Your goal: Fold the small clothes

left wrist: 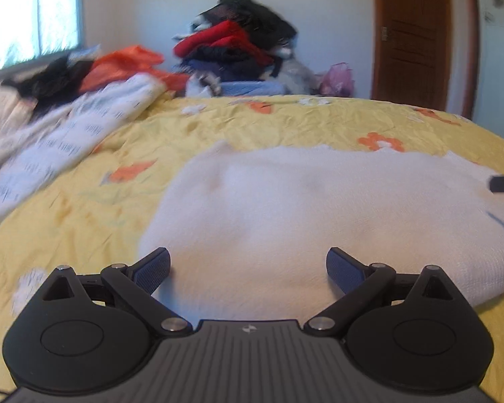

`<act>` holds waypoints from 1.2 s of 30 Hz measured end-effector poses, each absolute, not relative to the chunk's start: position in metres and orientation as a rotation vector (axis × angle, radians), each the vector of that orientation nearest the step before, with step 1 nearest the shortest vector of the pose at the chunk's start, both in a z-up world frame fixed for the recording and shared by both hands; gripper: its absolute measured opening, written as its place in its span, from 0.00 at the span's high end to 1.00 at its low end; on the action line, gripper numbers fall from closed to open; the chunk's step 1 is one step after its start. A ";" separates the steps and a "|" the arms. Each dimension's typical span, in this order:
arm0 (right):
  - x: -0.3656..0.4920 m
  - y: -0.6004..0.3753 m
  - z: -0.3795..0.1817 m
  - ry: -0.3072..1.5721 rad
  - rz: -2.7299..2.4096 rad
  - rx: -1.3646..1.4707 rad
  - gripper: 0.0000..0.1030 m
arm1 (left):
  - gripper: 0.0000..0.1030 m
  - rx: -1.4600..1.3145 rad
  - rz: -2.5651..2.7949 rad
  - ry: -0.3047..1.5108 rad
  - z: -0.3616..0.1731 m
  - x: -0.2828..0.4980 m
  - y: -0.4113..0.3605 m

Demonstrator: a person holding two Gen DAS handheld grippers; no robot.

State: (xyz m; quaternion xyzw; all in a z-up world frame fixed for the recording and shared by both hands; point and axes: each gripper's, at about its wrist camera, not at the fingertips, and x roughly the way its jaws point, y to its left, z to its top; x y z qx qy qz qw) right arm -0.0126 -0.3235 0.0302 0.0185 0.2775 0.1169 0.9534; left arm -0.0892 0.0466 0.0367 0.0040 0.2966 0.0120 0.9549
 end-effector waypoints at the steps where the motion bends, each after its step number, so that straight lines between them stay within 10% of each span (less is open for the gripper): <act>1: -0.021 -0.324 0.031 0.551 0.249 0.044 0.09 | 0.03 -0.039 0.033 0.606 0.038 -0.091 0.057; 13: -0.037 -0.313 0.020 0.642 0.266 -0.039 0.06 | 0.02 -0.212 0.116 0.717 0.032 -0.095 0.096; 23: -0.068 -0.280 0.039 0.588 0.413 0.001 0.03 | 0.02 -1.112 -0.081 0.749 0.001 -0.100 0.149; 36: -0.081 -0.254 0.036 0.635 0.480 -0.020 0.03 | 0.10 -1.152 0.064 0.606 -0.001 -0.081 0.136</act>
